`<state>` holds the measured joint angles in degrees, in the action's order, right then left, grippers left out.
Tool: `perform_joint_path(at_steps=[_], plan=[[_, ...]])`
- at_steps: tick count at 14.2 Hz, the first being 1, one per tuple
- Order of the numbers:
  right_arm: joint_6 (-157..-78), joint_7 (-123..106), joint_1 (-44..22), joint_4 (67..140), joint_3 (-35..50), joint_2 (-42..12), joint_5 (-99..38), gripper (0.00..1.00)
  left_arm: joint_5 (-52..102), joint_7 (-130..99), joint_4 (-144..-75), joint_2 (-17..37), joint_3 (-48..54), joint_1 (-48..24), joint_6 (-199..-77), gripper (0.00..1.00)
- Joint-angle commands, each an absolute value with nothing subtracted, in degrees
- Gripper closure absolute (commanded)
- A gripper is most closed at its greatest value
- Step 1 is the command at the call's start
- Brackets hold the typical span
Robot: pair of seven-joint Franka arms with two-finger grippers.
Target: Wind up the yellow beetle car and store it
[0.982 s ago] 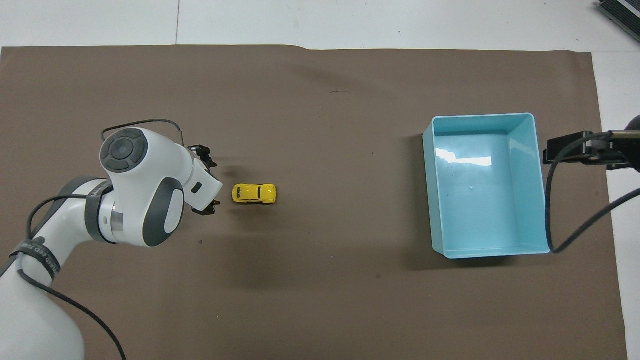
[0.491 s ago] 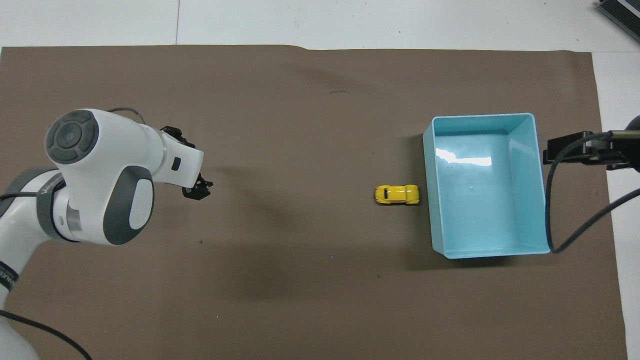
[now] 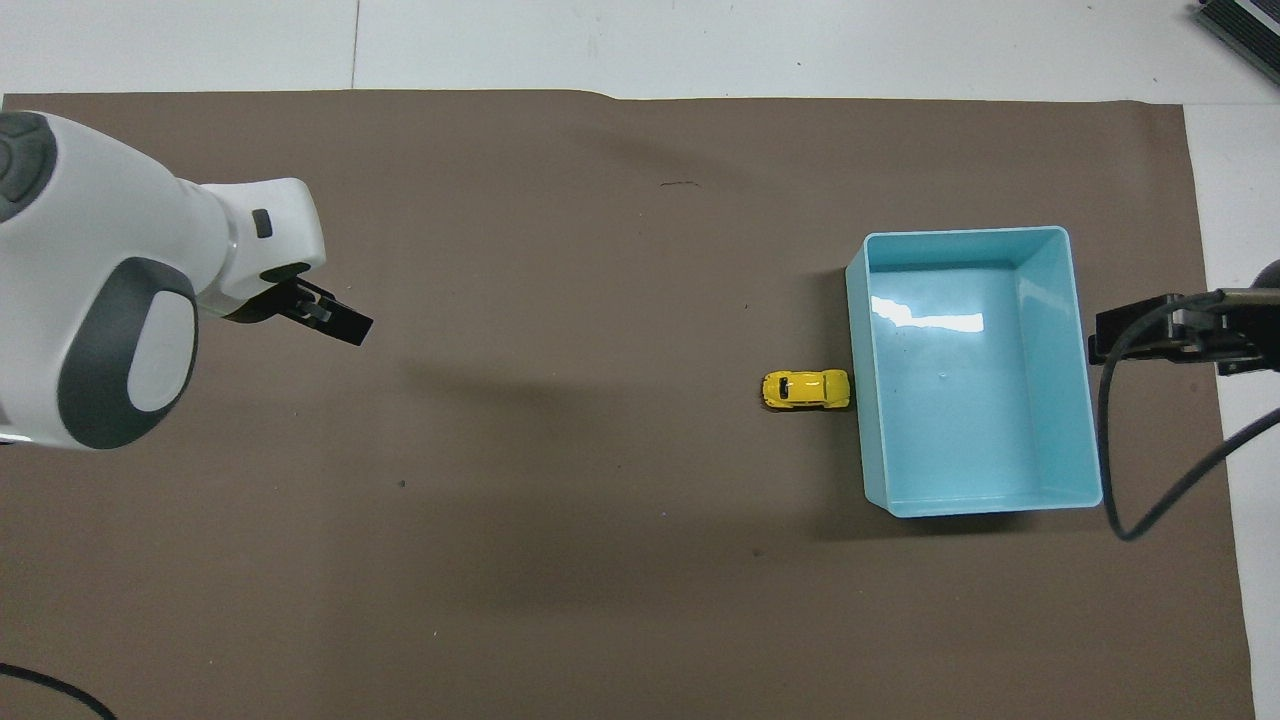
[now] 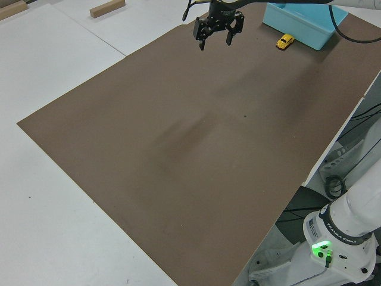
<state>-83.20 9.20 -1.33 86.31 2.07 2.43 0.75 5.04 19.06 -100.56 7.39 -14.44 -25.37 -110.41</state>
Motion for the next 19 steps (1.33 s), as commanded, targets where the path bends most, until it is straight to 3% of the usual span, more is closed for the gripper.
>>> perform_joint_path(at_steps=[1, 7, 13, 19], plan=[[-81.05, 6.26, -1.23, 86.75, 2.9, 3.52, -0.7, 0.0, 4.13, 14.16, -98.18, 5.9, -18.0, -24.7, -106.18, 0.0], [-81.38, -26.75, -1.32, 86.84, 2.64, 3.87, -0.44, 0.0, 3.96, 5.55, -91.76, 5.01, -19.95, -25.05, -96.16, 0.0], [-86.83, -60.59, -0.97, 87.19, 2.72, 3.43, -0.44, 0.0, 2.99, 5.8, -92.37, 4.13, -19.69, -25.05, -94.75, 0.0], [-92.0, -69.26, -5.26, 92.35, 2.99, 2.9, -0.79, 0.0, 2.99, 5.54, -91.85, 4.74, -19.43, -24.0, -94.49, 0.0]])
